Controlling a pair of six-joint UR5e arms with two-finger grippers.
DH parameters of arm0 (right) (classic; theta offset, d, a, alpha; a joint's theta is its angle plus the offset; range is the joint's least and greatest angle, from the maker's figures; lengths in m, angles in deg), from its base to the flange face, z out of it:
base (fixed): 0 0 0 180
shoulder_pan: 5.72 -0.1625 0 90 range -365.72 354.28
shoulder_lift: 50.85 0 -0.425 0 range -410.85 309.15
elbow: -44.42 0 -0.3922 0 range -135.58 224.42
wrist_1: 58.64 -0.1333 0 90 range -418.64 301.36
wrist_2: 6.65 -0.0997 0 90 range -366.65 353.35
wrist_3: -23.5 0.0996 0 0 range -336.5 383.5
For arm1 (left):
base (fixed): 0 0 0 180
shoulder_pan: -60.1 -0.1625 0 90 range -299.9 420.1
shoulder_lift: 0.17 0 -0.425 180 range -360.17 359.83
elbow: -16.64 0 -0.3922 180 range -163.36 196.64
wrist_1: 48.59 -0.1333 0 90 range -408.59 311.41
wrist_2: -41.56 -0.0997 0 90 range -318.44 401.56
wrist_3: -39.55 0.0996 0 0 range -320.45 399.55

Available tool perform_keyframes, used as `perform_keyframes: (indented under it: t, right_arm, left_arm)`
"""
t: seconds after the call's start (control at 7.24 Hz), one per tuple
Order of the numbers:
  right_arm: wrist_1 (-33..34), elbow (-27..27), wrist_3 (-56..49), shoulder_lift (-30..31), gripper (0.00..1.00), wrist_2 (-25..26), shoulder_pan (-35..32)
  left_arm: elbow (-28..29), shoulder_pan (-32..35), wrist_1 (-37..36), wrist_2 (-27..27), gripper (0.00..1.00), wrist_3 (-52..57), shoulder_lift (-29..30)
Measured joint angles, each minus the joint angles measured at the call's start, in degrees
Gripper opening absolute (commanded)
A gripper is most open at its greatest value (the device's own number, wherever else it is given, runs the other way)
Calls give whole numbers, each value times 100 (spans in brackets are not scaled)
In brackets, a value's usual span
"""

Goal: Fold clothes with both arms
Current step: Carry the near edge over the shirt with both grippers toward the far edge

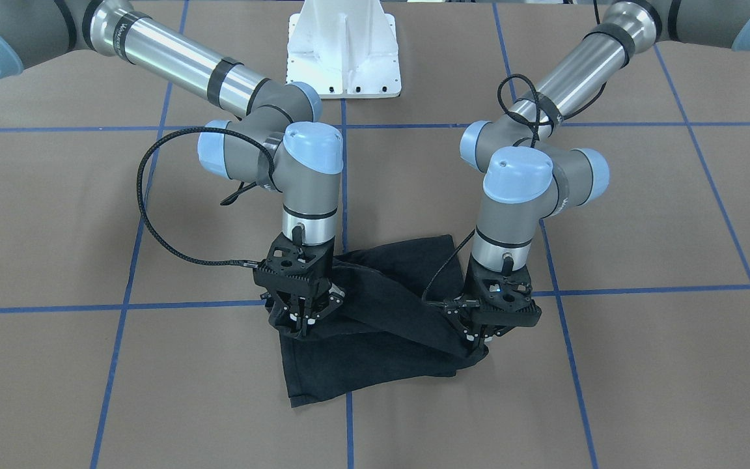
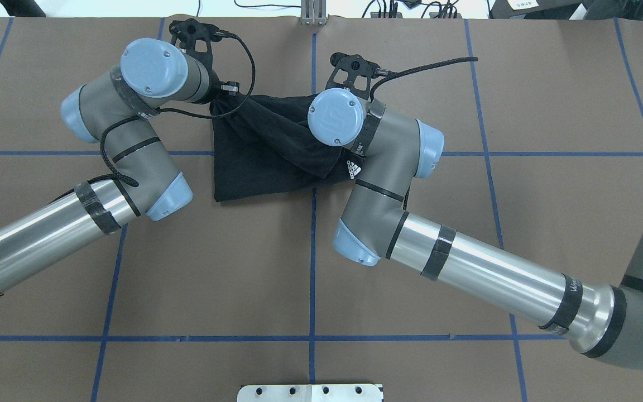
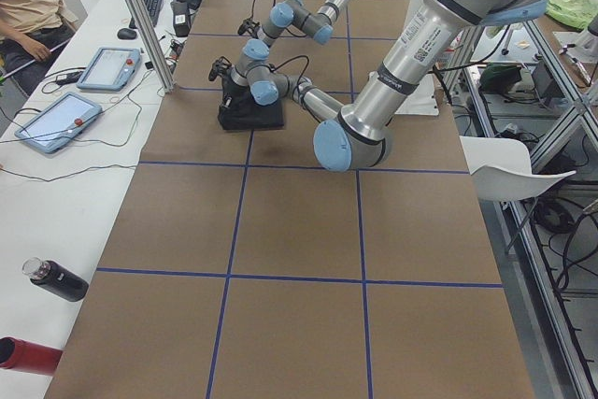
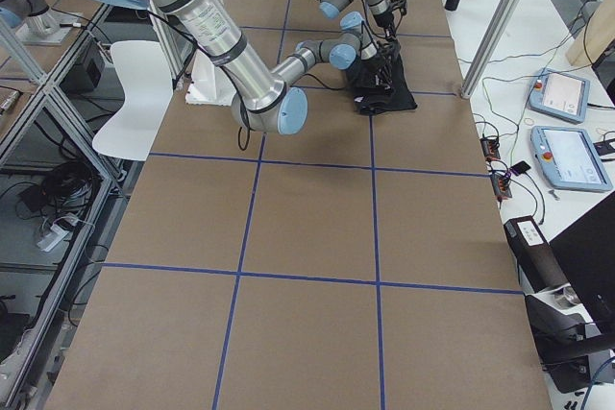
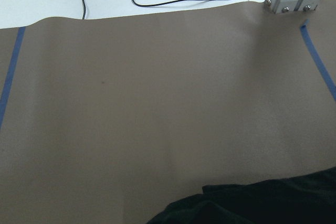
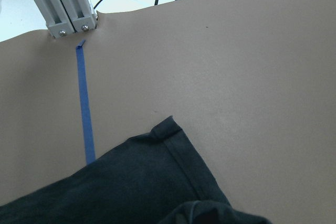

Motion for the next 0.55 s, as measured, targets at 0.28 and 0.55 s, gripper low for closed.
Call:
perform_keyframes:
  t: [0.28, 0.55]
  right_arm:
    - [-69, 118, -150, -12, 33, -82, -105]
    - [-92, 142, -188, -19, 100, -117, -144]
  left_arm:
    - [121, -1, 92, -1, 0, 0, 5]
    - [133, 7, 158, 0, 100, -3, -4]
